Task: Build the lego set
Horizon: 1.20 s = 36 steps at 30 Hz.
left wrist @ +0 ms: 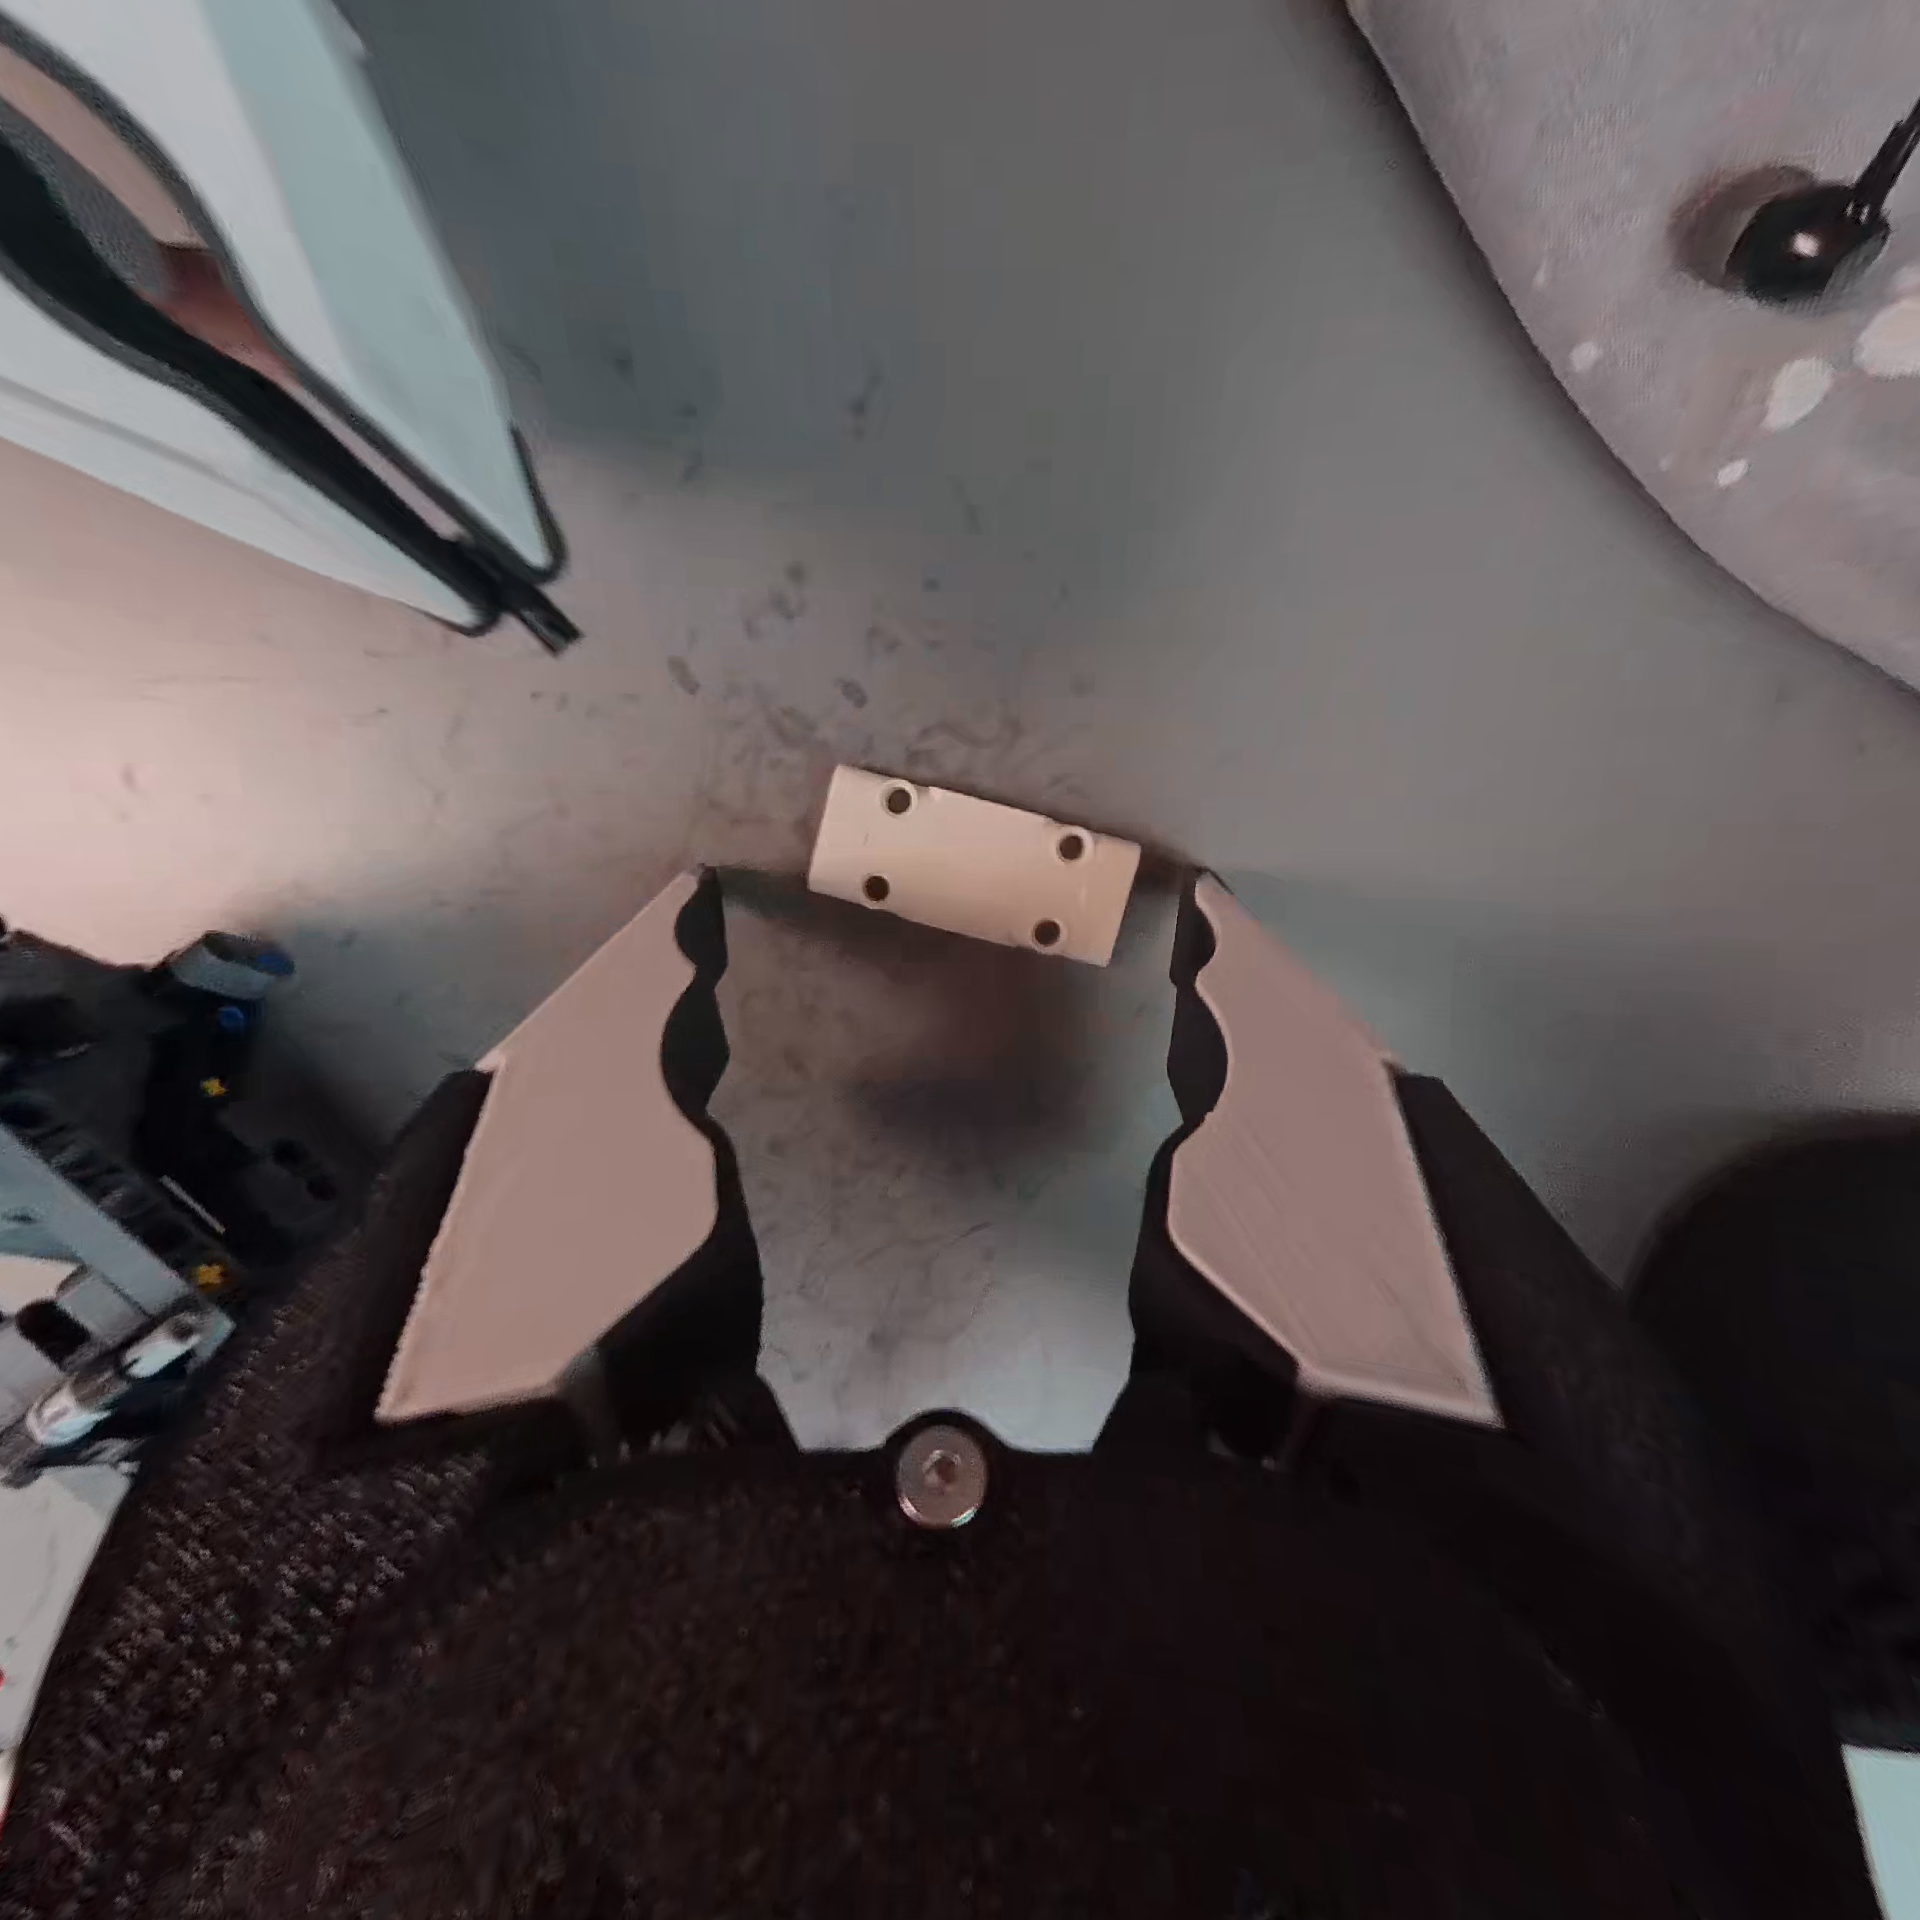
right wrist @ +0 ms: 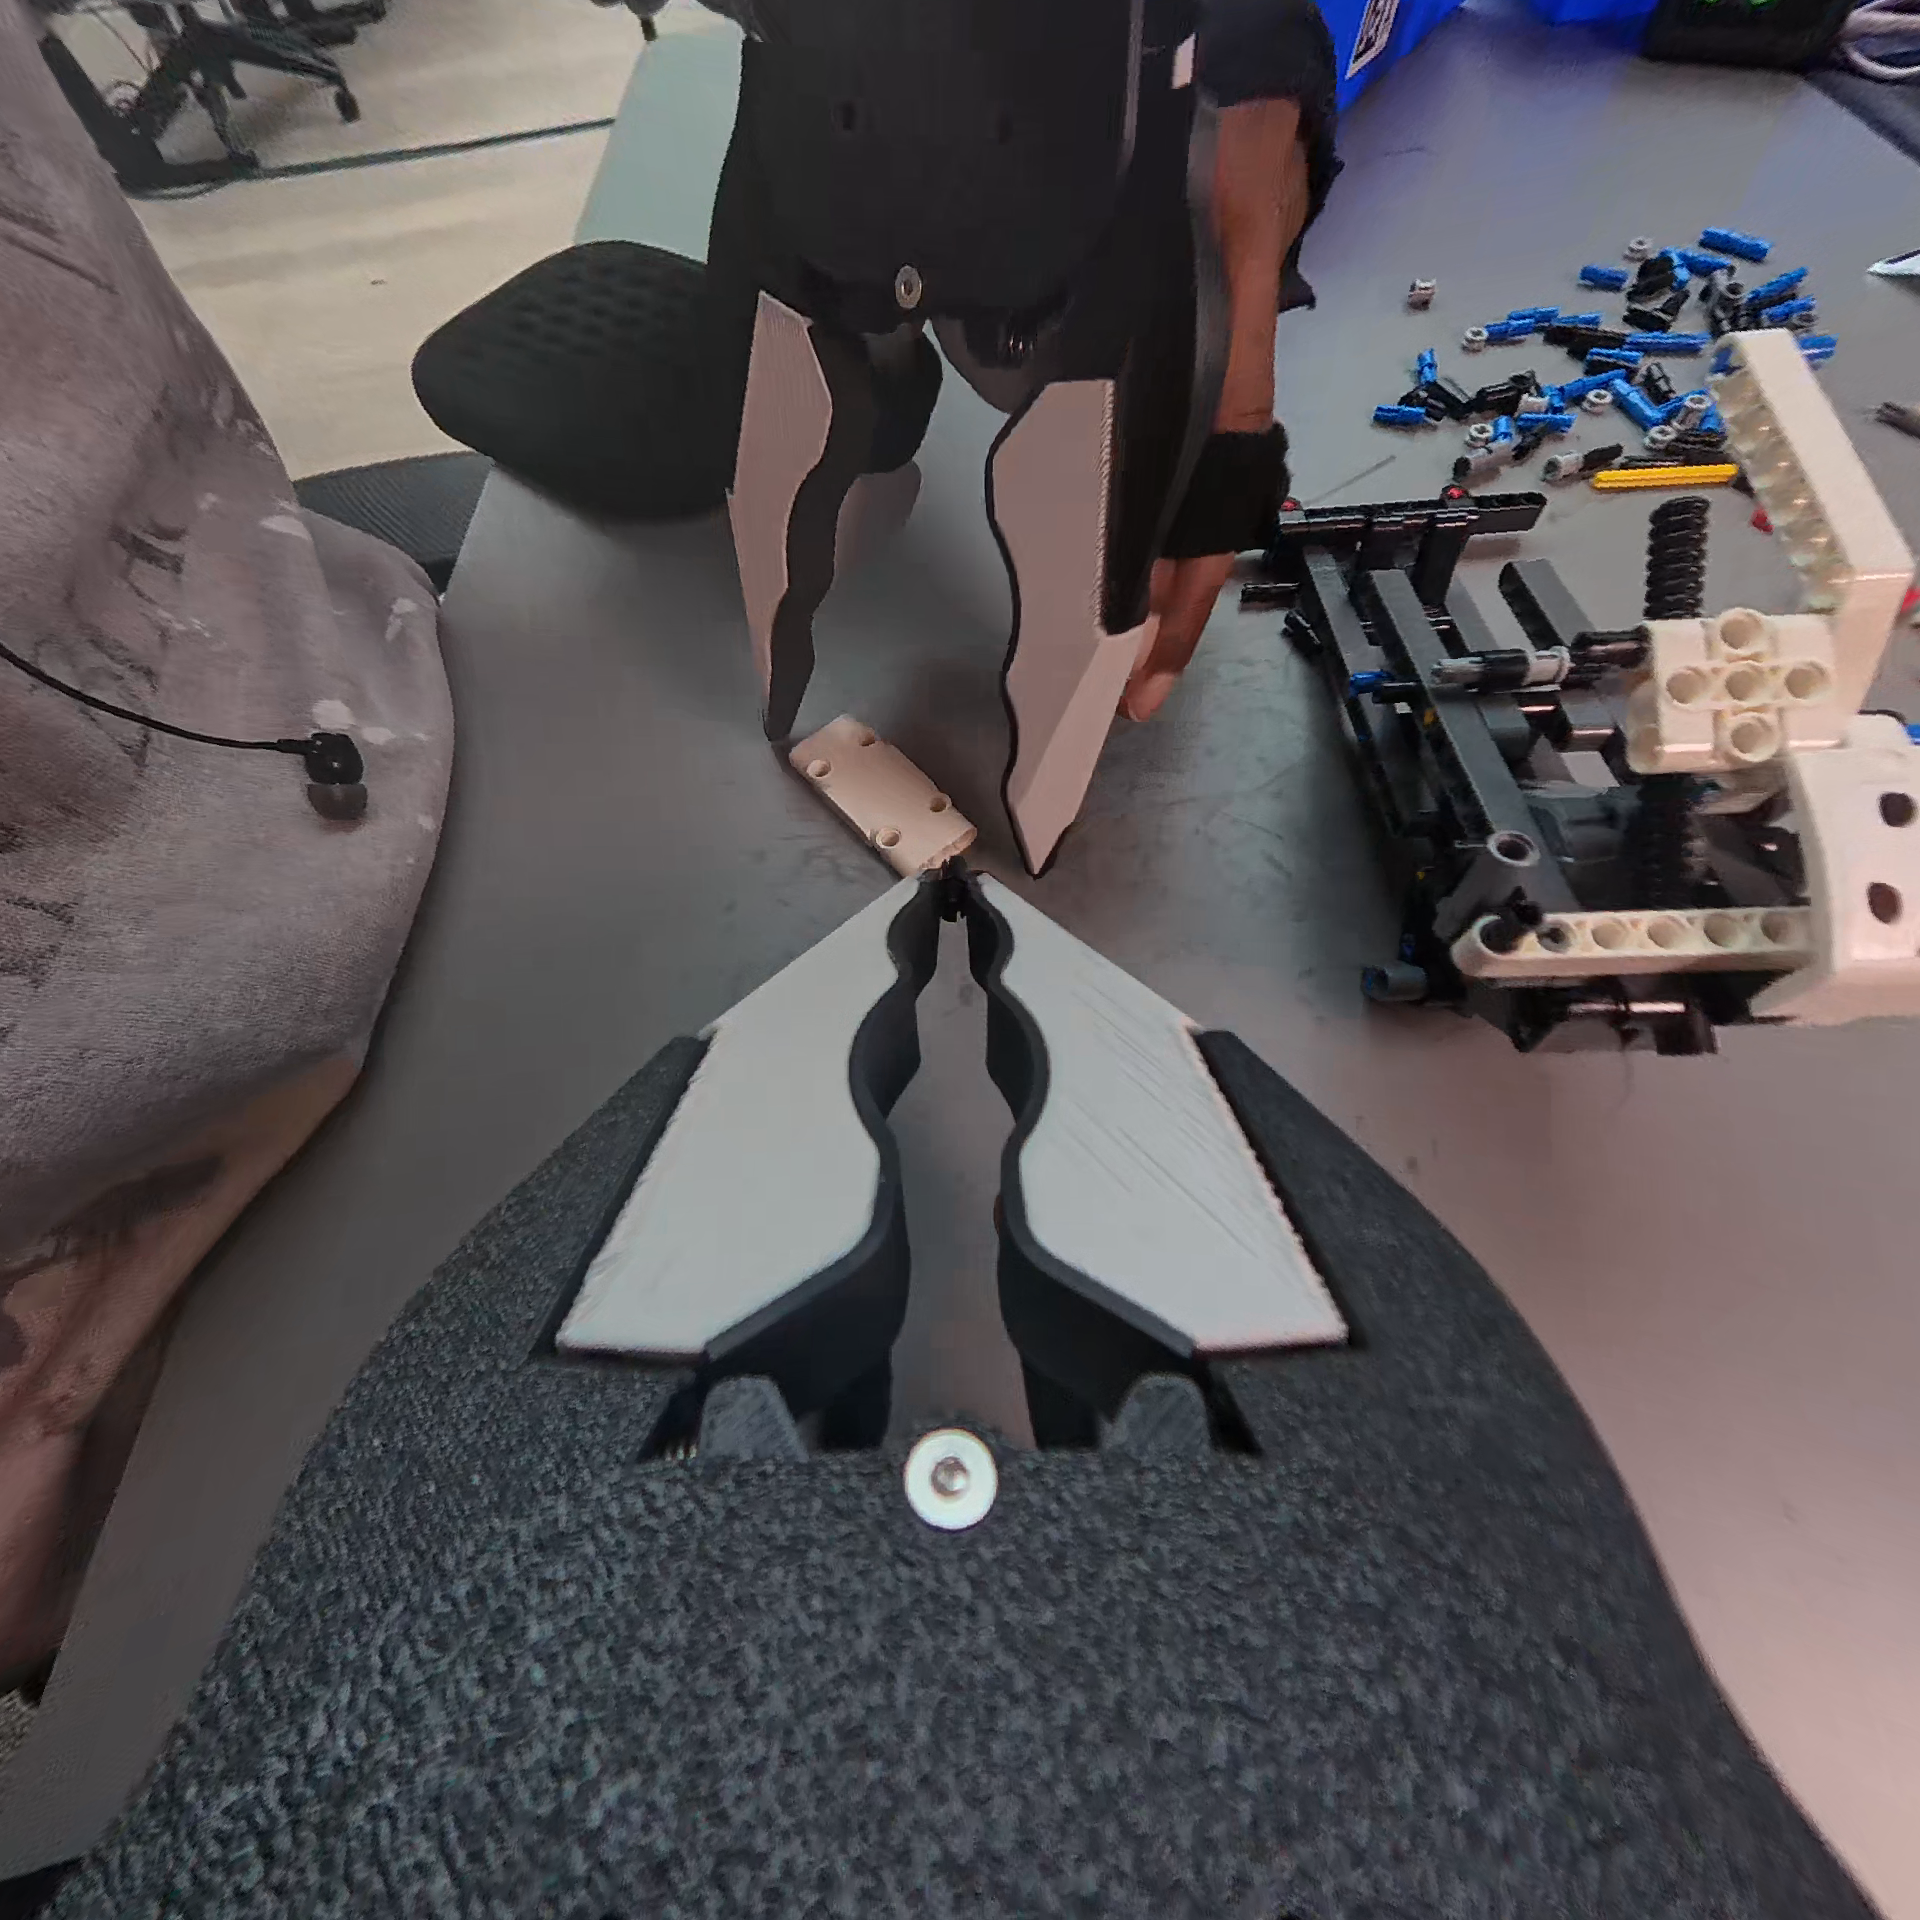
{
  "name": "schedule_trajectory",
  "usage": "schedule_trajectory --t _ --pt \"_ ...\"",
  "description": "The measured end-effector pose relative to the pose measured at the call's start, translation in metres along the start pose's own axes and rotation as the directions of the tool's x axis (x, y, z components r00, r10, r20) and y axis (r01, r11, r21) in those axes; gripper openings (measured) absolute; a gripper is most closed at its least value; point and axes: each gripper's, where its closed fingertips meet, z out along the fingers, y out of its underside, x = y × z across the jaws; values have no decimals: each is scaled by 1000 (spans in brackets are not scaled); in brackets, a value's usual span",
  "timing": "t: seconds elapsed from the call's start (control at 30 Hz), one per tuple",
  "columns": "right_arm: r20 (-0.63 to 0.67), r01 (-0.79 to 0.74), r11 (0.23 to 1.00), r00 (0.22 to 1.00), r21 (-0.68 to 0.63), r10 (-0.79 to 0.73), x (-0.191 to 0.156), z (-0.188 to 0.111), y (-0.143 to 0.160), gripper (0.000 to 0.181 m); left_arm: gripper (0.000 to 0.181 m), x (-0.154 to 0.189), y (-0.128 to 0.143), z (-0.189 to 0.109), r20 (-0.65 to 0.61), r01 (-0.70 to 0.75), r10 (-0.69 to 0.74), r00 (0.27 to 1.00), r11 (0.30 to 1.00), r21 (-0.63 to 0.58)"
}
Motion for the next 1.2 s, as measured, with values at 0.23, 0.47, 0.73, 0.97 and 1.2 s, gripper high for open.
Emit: schedule_trajectory --t 0.23,0.47,0.73,0.97,1.2 --pt "-17 -1 999 1000 47 1 1 -9 -4 4 61 -1 -6 0 18 79 -81 997 994 79" --pt "-41 38 995 999 90 -35 0 -2 -11 4 60 -24 -31 -21 116 421 -548 828 746 517" --pt "-53 29 996 998 84 -24 4 15 -13 4 60 -35 -27 -30 196 453 -676 710 652 609" --pt "-89 33 997 996 73 -27 9 18 -14 4 60 -36 -31 -31 181 440 -678 713 633 637" --pt "-79 2 998 997 61 3 13 14 -9 4 60 -41 -25 -35 194 444 -706 682 610 657"
